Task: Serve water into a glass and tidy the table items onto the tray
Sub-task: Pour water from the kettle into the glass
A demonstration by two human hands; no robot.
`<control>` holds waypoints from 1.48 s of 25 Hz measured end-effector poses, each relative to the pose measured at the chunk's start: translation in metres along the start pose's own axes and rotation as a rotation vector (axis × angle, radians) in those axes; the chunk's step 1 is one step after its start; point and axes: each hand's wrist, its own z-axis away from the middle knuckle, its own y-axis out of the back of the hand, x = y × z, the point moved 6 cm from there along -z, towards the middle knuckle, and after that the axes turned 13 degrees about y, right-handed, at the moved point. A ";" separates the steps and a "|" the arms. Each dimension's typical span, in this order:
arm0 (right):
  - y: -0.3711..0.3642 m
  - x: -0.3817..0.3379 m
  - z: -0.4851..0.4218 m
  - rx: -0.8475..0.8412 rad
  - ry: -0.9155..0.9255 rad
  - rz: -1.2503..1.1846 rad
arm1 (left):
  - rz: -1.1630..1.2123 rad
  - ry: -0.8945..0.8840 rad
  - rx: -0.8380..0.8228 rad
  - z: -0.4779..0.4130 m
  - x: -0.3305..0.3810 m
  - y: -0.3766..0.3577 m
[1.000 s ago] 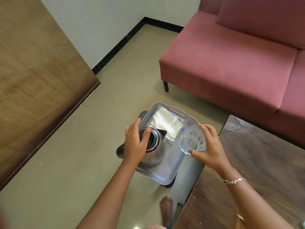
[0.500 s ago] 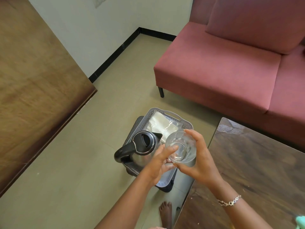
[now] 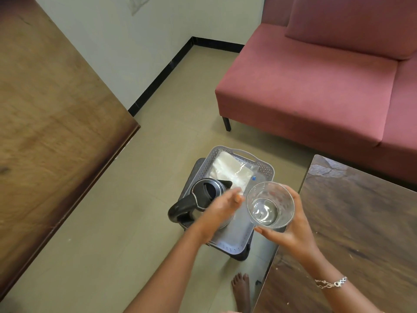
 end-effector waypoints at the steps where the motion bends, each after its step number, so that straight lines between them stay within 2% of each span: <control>1: 0.001 0.000 0.001 0.001 -0.006 0.008 | -0.049 -0.052 0.123 -0.001 0.002 0.022; 3: 0.004 0.000 0.002 -0.003 -0.017 0.016 | -0.154 -0.122 0.399 0.002 -0.002 0.072; 5: 0.008 0.000 0.004 -0.009 -0.023 0.018 | -0.261 -0.049 0.534 0.001 -0.024 0.110; 7: 0.011 0.000 0.006 -0.001 -0.027 0.027 | -0.331 0.120 0.461 -0.006 -0.053 0.124; 9: 0.014 0.000 0.008 0.013 -0.040 0.036 | -0.378 0.197 0.398 -0.020 -0.077 0.129; 13: 0.020 0.009 0.015 0.023 -0.071 0.028 | -0.357 0.234 0.566 -0.036 -0.088 0.141; 18: 0.025 0.009 0.019 0.038 -0.074 0.047 | -0.433 0.284 0.576 -0.036 -0.085 0.143; 22: 0.032 0.000 0.024 0.070 -0.073 0.077 | -0.286 0.247 0.577 -0.035 -0.085 0.145; 27: 0.047 -0.011 0.033 0.098 -0.069 0.085 | -0.245 0.125 0.575 -0.023 -0.056 0.130; 30: 0.061 -0.023 0.041 0.138 -0.066 0.095 | -0.168 0.039 0.528 0.001 -0.028 0.115; 37: 0.106 -0.054 0.066 0.182 -0.045 0.117 | -0.196 -0.146 0.522 0.069 0.061 0.061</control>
